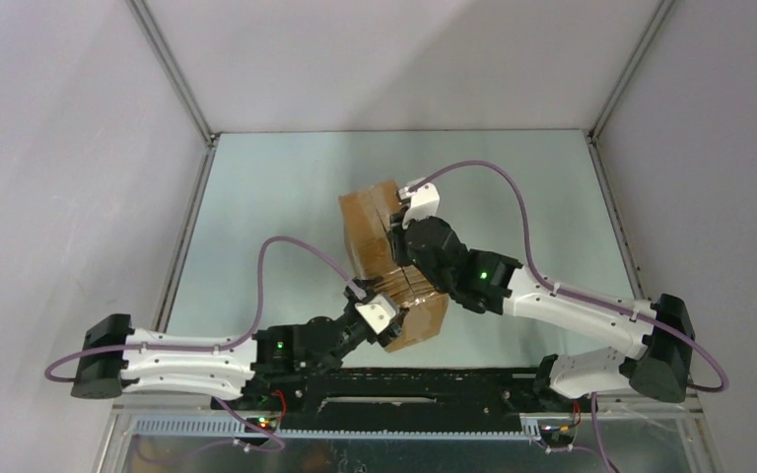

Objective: Unpack the express box
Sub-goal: Cut the express box at the center of the board.

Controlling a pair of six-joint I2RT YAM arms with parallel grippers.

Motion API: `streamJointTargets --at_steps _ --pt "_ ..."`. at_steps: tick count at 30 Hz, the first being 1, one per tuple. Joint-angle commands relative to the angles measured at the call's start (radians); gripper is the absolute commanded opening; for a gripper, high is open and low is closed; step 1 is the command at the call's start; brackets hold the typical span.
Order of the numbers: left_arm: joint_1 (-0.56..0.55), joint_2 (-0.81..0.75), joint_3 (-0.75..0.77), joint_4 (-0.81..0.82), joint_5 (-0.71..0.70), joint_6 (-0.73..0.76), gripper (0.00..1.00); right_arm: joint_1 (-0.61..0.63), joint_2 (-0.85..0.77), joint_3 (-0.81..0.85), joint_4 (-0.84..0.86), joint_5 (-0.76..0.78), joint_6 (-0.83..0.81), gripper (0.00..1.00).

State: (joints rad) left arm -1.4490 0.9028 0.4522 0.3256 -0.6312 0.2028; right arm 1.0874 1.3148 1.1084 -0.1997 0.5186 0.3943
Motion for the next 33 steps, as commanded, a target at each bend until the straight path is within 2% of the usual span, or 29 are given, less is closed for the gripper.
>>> streamJointTargets --at_steps 1,6,12,19,25,33 --pt "0.026 0.021 -0.013 -0.1 -0.08 -0.172 0.78 0.085 -0.024 0.025 -0.108 -0.04 0.046 0.0" --pt "0.029 0.021 -0.033 -0.102 -0.057 -0.247 0.75 0.092 -0.063 0.026 -0.112 0.016 0.034 0.0" --pt "0.028 0.042 -0.035 -0.116 -0.048 -0.277 0.75 0.085 -0.12 0.03 -0.123 0.011 0.026 0.0" --pt "0.03 0.071 -0.016 -0.14 -0.056 -0.302 0.74 0.168 -0.097 0.028 -0.194 0.019 0.064 0.0" --pt "0.03 0.068 -0.018 -0.16 -0.078 -0.335 0.74 0.183 -0.125 0.029 -0.217 0.031 0.102 0.0" --pt "0.032 0.065 -0.014 -0.184 -0.106 -0.358 0.74 0.274 -0.122 0.029 -0.341 0.045 0.192 0.0"
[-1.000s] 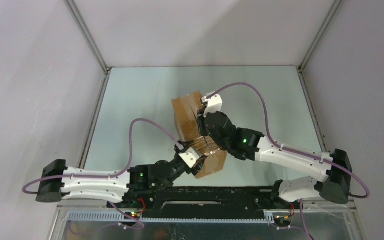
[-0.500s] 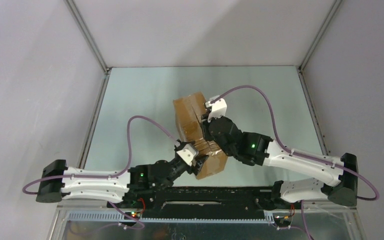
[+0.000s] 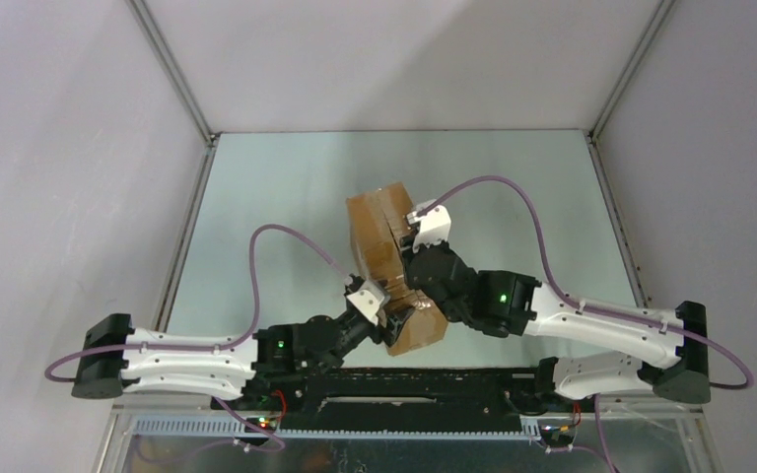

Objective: Unpack the express box
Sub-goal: Cut the express box at the center of the board.

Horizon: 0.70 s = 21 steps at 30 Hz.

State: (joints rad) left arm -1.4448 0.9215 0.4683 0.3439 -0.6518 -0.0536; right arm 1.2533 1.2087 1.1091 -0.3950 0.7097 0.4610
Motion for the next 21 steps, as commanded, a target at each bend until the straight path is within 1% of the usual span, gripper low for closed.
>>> streamJointTargets --at_steps 1,7,10,15,21 --pt "0.029 0.046 -0.03 -0.203 -0.087 -0.105 0.74 0.117 -0.011 0.029 -0.163 -0.142 0.148 0.0" --pt "0.031 0.068 -0.013 -0.218 -0.092 -0.114 0.74 0.143 -0.026 -0.015 -0.182 -0.115 0.197 0.0" --pt "0.032 0.073 -0.011 -0.222 -0.095 -0.121 0.74 0.133 -0.066 -0.007 -0.179 -0.09 0.169 0.0" --pt "0.033 0.083 -0.009 -0.237 -0.101 -0.139 0.74 0.108 -0.109 0.034 -0.193 -0.103 0.126 0.0" --pt "0.038 0.101 -0.005 -0.249 -0.104 -0.167 0.74 0.157 -0.072 0.01 -0.248 -0.12 0.215 0.0"
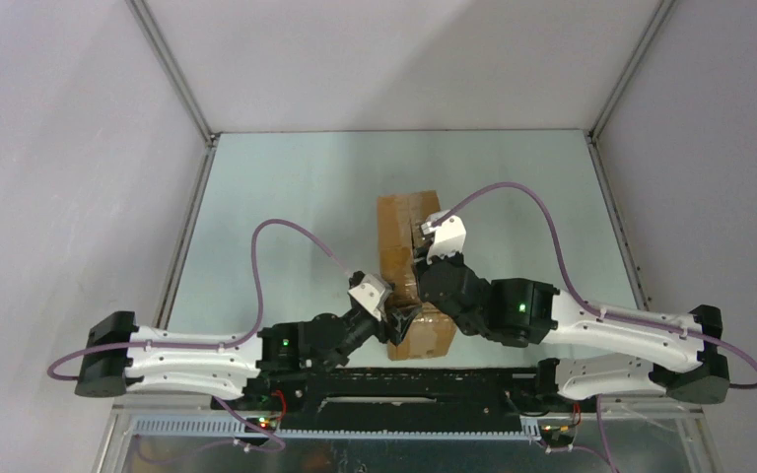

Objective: Unpack the express box
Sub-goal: Cut the express box at the center of the board.

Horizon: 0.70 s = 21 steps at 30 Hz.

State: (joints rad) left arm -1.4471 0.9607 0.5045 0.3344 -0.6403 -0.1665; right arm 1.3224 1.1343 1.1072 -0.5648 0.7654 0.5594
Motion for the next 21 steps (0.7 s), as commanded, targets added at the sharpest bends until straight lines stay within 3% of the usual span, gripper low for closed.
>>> streamJointTargets --at_steps 1,6,11,15,18,21 --pt "0.041 0.066 -0.039 -0.245 -0.117 -0.06 0.74 0.097 0.01 -0.006 -0.07 -0.182 0.137 0.0" --pt "0.041 0.057 -0.034 -0.281 -0.158 -0.124 0.72 0.118 0.034 -0.044 -0.084 -0.138 0.226 0.0" --pt "0.042 -0.086 0.035 -0.438 -0.262 -0.215 0.76 0.047 -0.034 -0.07 -0.074 -0.125 0.171 0.0" --pt "0.117 -0.191 0.221 -0.682 -0.276 -0.309 0.83 0.03 -0.089 -0.121 0.034 -0.169 0.076 0.0" --pt "0.217 -0.137 0.43 -0.887 -0.257 -0.39 0.97 0.025 -0.096 -0.145 0.112 -0.207 0.005 0.0" --pt "0.296 -0.068 0.542 -0.999 -0.245 -0.455 1.0 0.023 -0.094 -0.165 0.188 -0.245 -0.054 0.0"
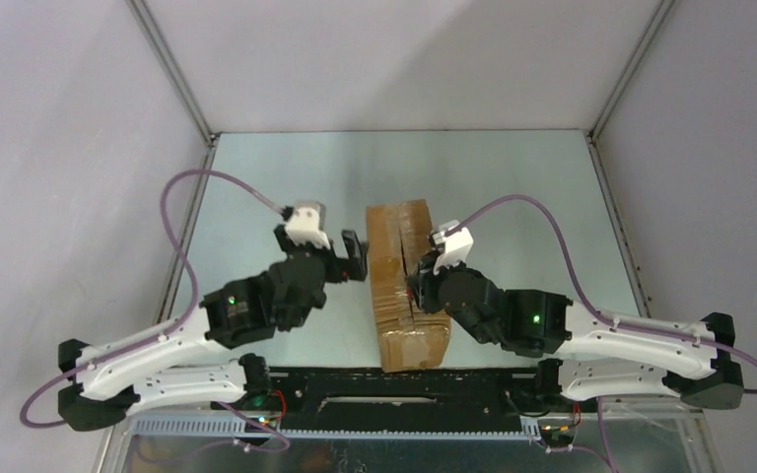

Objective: Unpack the express box
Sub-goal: Cut the express box at the center of the board.

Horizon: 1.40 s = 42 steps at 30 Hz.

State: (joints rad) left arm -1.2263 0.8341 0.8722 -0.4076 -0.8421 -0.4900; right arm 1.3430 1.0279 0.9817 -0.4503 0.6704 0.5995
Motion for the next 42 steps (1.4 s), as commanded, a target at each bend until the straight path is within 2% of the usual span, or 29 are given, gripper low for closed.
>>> streamJointTargets --at_steps 1,4,6,12,17,19,21,27,29,31,36,40,42 --pt "0.093 0.078 0.192 -0.251 -0.031 -0.144 1.0 0.004 0.013 -0.044 0.089 -0.161 -0.112 0.0" --pt "0.127 0.098 0.2 -0.251 0.011 -0.26 1.0 0.005 0.009 -0.07 0.149 -0.192 -0.171 0.0" --pt "0.17 0.104 0.195 -0.229 0.086 -0.294 1.0 0.002 0.011 -0.082 0.189 -0.206 -0.207 0.0" --pt "0.424 0.156 0.233 -0.325 0.377 -0.402 1.0 -0.033 0.046 -0.083 0.281 -0.249 -0.31 0.0" --pt "0.458 0.218 0.305 -0.302 0.471 -0.356 1.0 -0.043 0.076 -0.083 0.324 -0.263 -0.336 0.0" --pt "0.459 0.228 0.291 -0.254 0.508 -0.361 1.0 -0.047 0.087 -0.083 0.333 -0.264 -0.344 0.0" --pt "0.461 0.242 0.268 -0.23 0.506 -0.369 1.0 -0.056 0.098 -0.083 0.341 -0.267 -0.351 0.0" --pt "0.51 0.296 0.222 -0.305 0.374 -0.413 1.0 -0.079 0.107 -0.083 0.368 -0.298 -0.372 0.0" --pt "0.534 0.288 0.196 -0.281 0.389 -0.413 1.0 -0.084 0.106 -0.083 0.369 -0.302 -0.371 0.0" --pt "0.554 0.283 0.171 -0.235 0.421 -0.411 1.0 -0.086 0.109 -0.083 0.368 -0.304 -0.369 0.0" --pt "0.628 0.285 0.057 0.042 0.627 -0.432 1.0 -0.091 0.129 -0.083 0.38 -0.318 -0.367 0.0" --pt "0.683 0.265 -0.124 0.316 0.739 -0.511 1.0 -0.091 0.144 -0.083 0.388 -0.323 -0.358 0.0" --pt "0.694 0.258 -0.2 0.386 0.736 -0.55 1.0 -0.091 0.148 -0.071 0.372 -0.317 -0.342 0.0"
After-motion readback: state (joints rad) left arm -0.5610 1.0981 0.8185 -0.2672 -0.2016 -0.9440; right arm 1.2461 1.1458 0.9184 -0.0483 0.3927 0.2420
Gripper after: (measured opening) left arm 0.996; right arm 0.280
